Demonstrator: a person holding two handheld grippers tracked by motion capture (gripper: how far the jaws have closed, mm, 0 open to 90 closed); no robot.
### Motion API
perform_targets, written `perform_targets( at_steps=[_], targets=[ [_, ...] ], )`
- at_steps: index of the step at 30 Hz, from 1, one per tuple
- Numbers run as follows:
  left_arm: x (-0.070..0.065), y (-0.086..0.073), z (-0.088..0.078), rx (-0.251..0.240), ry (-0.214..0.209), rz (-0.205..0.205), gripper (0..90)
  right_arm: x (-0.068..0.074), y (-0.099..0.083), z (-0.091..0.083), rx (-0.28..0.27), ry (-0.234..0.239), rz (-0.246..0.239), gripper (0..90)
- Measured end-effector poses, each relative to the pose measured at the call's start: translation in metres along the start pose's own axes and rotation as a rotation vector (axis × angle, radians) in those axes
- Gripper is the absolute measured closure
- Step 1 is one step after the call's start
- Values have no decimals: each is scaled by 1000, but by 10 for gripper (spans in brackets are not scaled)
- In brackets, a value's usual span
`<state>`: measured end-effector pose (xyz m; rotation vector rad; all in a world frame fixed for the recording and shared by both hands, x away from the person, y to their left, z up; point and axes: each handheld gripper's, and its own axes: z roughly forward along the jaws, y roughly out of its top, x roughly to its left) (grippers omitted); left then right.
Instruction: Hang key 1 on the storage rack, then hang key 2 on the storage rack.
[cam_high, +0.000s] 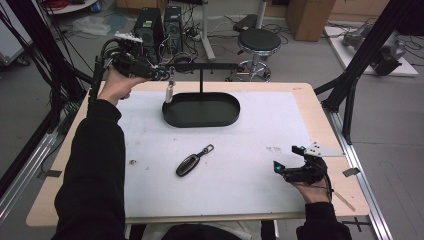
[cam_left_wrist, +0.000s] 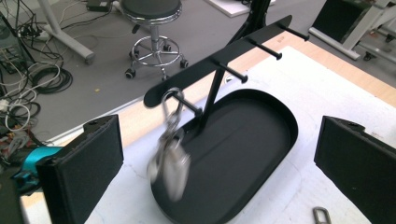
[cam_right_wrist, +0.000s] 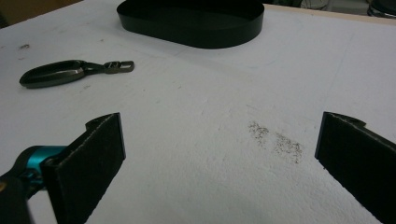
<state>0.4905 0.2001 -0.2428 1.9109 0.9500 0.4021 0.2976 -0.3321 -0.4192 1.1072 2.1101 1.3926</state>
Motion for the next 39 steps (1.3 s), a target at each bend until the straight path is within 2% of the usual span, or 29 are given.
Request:
perform_targets(
  at_steps=[3, 8, 18, 24, 30, 39],
  targets=[
    [1, -9, -5, -23, -14, -12, 17, 0, 0, 1, 1, -1, -2, 8],
    [1, -26, -10, -24, -25, -7, 17, 1, 0, 1, 5, 0, -2, 8],
    [-1, -63, -13, -19, -1, 4, 17, 0, 0, 1, 4, -2, -4, 8],
    [-9, -73, -20, -21, -5, 27, 17, 1, 0, 1, 5, -2, -2, 8],
    [-17, -80, -23, -7, 16, 41, 17, 0, 1, 2, -1, -4, -13, 8],
    [-32, -94, -26, -3, 2, 54, 17, 0, 0, 2, 5, -5, -3, 8]
  ],
)
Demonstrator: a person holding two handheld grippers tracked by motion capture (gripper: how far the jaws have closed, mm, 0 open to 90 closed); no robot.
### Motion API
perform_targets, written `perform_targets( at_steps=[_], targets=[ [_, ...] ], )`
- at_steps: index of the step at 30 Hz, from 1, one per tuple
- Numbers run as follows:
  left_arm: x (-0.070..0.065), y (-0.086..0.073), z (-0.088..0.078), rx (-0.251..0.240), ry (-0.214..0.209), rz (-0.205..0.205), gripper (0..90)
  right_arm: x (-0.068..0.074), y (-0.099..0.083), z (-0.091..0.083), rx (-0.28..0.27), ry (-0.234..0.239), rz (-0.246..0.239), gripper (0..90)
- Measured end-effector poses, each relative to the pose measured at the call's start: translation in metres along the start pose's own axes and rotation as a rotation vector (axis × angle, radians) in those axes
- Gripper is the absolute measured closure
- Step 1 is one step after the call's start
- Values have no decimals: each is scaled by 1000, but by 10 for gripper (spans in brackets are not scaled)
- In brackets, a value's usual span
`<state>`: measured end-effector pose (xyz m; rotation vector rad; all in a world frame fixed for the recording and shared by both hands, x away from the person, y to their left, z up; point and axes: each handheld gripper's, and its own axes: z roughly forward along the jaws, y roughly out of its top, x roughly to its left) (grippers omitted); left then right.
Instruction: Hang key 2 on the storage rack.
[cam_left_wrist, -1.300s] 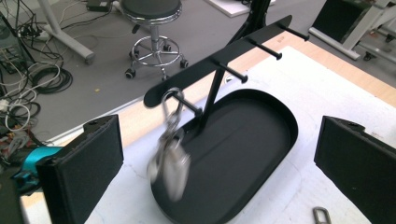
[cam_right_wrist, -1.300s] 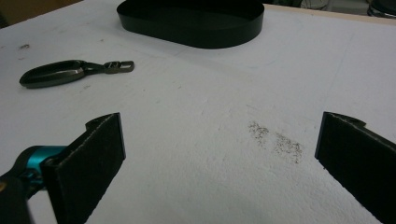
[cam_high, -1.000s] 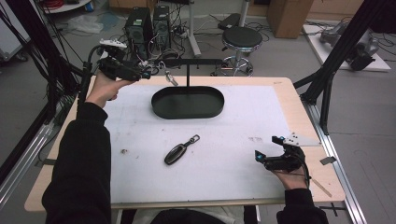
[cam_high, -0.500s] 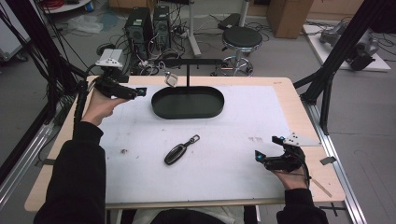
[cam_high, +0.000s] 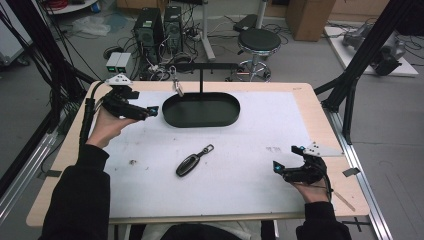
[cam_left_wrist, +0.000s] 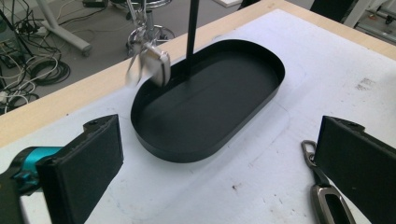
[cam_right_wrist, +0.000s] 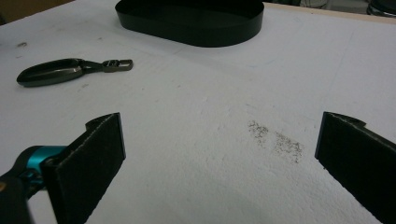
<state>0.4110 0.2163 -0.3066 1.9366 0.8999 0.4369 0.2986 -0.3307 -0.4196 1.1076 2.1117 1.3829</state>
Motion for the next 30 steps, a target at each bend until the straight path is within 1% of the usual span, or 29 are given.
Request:
perform_targets(
  at_steps=[5, 8, 10, 13, 16, 17, 19, 26, 28, 30],
  targets=[
    [-5, -7, 1, 19, -3, -1, 17, 0, 0, 0, -2, 2, -4, 8],
    [-7, -11, 2, 26, -14, -3, 17, 0, 0, 0, -4, 1, -9, 8],
    [-10, -14, 3, 36, -20, 4, 17, 0, 0, 0, -3, 1, -8, 8],
    [-15, -17, 5, 51, -41, 12, 17, 0, 0, 0, -2, 2, -6, 8],
    [-23, -19, 7, 73, -39, 41, 17, 1, 0, 0, 2, 4, 1, 8],
    [-26, -20, 8, 71, -44, 45, 17, 1, 0, 0, 2, 4, 0, 8],
    [-31, -20, 8, 76, -40, 60, 17, 1, 0, 0, 2, 3, -1, 8],
    [-43, -27, 13, 71, -35, 66, 17, 1, 0, 0, 2, 4, -2, 8],
    [-46, -29, 16, 76, -36, 68, 17, 1, 0, 0, 1, 4, -3, 8],
    [-50, -30, 20, 94, -36, 82, 17, 1, 0, 0, 1, 5, -2, 8]
  ],
)
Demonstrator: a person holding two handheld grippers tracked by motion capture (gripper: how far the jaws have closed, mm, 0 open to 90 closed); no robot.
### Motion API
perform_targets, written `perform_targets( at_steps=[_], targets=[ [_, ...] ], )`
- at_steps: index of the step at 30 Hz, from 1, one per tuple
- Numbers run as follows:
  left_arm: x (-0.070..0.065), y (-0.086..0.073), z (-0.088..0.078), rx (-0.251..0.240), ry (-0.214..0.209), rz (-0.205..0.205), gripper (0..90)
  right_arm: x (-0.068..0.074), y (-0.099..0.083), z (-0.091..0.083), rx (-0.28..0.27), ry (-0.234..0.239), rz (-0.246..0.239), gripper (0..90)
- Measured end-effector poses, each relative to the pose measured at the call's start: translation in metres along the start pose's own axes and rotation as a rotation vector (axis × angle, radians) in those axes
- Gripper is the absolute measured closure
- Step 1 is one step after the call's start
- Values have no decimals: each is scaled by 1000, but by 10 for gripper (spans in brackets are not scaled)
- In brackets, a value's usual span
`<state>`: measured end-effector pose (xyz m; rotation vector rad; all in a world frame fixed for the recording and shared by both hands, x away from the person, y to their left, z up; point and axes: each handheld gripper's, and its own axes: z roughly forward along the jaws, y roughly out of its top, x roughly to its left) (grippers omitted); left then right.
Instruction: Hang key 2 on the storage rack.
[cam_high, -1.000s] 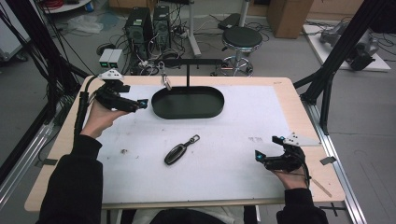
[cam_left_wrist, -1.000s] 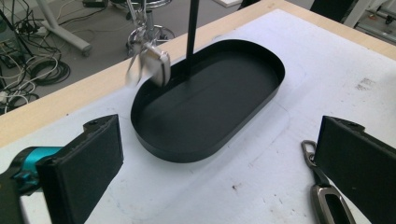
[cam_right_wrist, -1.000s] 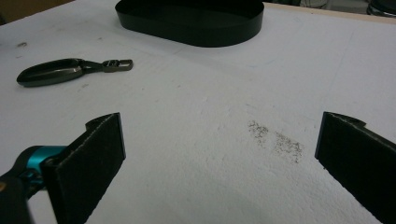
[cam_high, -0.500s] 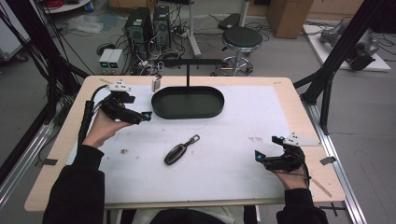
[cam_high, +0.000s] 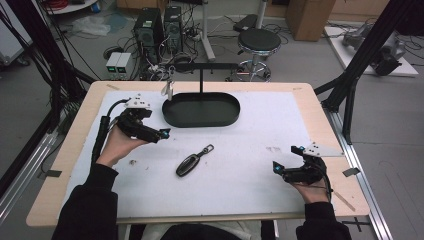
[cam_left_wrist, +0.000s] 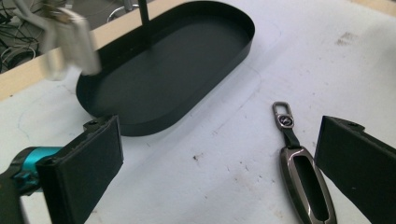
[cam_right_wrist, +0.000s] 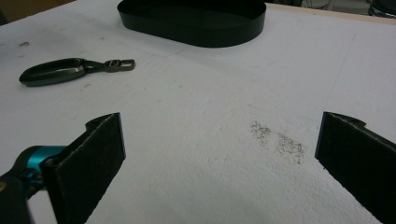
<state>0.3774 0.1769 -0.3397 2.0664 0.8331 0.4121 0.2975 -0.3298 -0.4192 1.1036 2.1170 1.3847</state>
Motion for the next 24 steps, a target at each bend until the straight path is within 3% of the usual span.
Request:
perform_targets(
  at_steps=[14, 24],
  targets=[
    [-22, 0, 31, 83, -44, 48, 17, -1, 0, 0, -2, -1, -1, 8],
    [-38, -2, 59, 185, -59, 61, 18, 0, 0, 0, 0, 1, 1, 8]
  ],
)
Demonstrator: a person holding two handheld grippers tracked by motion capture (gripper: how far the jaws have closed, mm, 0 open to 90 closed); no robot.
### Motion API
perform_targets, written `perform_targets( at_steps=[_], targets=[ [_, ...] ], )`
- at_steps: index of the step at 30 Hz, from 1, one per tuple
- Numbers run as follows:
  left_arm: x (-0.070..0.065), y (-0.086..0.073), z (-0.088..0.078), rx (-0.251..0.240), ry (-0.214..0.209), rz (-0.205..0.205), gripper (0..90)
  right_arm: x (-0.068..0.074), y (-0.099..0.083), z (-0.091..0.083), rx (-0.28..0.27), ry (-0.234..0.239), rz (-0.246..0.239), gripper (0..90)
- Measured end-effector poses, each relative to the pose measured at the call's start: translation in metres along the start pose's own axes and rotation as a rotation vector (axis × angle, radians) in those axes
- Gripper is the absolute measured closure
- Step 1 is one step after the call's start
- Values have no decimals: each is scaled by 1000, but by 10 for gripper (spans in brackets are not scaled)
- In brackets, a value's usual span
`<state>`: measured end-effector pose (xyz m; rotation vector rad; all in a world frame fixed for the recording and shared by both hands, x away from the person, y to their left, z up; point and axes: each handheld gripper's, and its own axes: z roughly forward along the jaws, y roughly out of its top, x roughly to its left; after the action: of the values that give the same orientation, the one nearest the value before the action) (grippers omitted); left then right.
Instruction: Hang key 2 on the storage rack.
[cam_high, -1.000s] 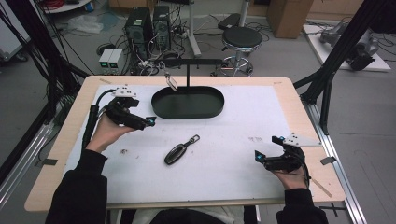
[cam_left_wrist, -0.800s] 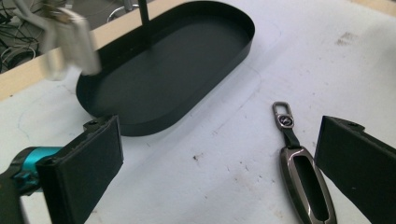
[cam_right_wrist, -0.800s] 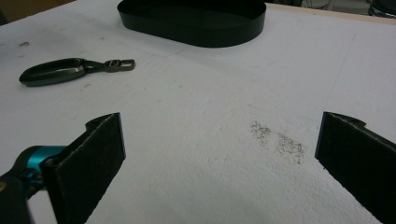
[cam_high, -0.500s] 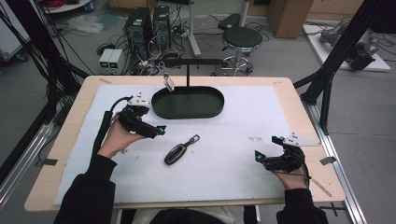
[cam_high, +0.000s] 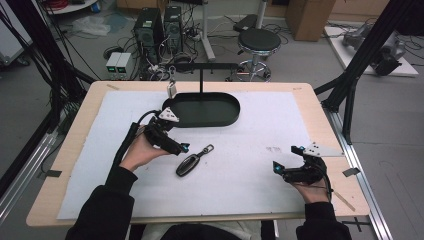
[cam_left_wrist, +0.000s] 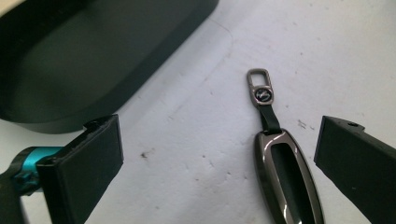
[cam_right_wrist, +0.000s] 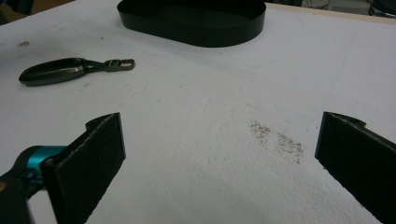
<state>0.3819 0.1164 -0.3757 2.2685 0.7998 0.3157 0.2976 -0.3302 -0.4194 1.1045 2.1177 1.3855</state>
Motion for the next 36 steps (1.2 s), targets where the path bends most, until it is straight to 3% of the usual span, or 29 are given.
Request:
perform_targets(
  at_steps=[5, 9, 17, 36],
  targets=[
    [-5, 3, 14, 41, -12, -8, 19, 0, 0, 0, -1, 0, 0, 8],
    [-8, 4, 21, 45, -27, -13, 25, 0, 0, 0, 0, 1, -5, 8],
    [-11, 3, 35, 104, -59, 3, 25, 0, 0, 1, 2, 1, -6, 8],
    [-24, 5, 59, 217, -84, 33, 48, 0, 0, 2, 5, 9, -11, 8]
  ],
)
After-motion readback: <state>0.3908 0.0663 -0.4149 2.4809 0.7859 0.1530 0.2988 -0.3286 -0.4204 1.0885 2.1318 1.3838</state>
